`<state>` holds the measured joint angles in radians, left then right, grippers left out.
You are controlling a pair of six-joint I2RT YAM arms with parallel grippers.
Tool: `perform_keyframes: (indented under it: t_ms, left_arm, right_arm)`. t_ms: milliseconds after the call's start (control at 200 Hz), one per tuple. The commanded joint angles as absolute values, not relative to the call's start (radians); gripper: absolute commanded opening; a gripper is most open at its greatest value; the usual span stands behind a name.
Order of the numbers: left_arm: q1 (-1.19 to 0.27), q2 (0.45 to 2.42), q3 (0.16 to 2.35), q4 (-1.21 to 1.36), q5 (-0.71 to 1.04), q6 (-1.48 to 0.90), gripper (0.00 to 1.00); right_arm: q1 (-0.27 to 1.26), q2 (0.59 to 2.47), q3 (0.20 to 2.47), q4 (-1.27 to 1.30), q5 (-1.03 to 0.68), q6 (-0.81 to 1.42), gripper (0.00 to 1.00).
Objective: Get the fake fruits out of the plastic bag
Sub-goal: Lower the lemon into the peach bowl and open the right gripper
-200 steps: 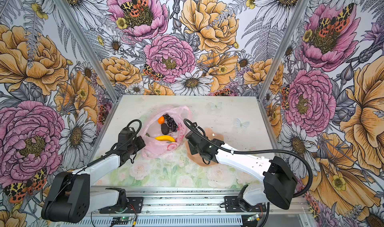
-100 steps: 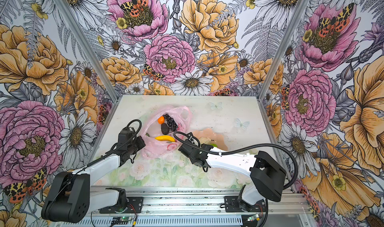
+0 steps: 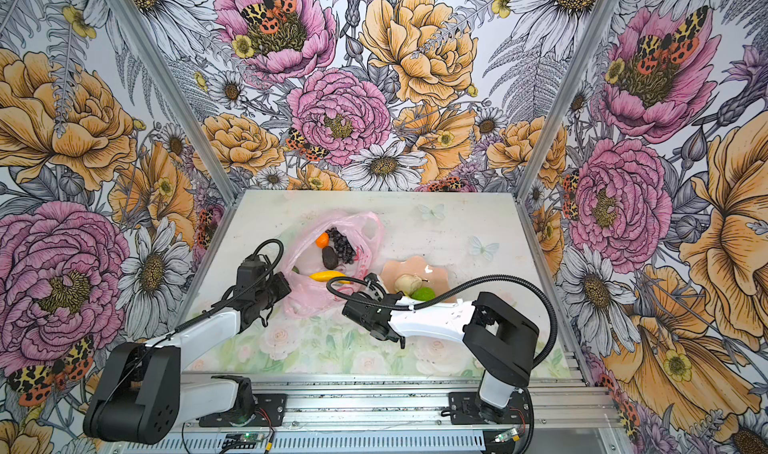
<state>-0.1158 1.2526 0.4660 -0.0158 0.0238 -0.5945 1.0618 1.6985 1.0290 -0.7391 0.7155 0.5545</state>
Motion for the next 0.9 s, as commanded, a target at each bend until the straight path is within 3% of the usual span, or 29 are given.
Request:
perform_keyframes:
  t_ms: [0, 155, 370, 896]
  left_arm:
    - [-0.121, 1.248, 0.485, 0.008, 0.035, -0.577, 0.00]
    - [-0.121, 1.249, 0.487, 0.009, 0.042, -0.577, 0.00]
    - [-0.120, 1.249, 0.486, 0.006, 0.039, -0.578, 0.00]
    - [-0.118, 1.241, 0.487, 0.000, 0.038, -0.577, 0.00]
  right_arm:
    - [1.067, 1.730, 1.071, -0.772, 0.795, 0.566, 0.55]
    - [1.066, 1.752, 1.082, -0.786, 0.813, 0.570, 0.56]
    - [1.067, 1.762, 1.094, -0.784, 0.781, 0.551, 0.69]
    - [1.051, 1.676, 1.107, -0.766, 0.673, 0.542, 0.79]
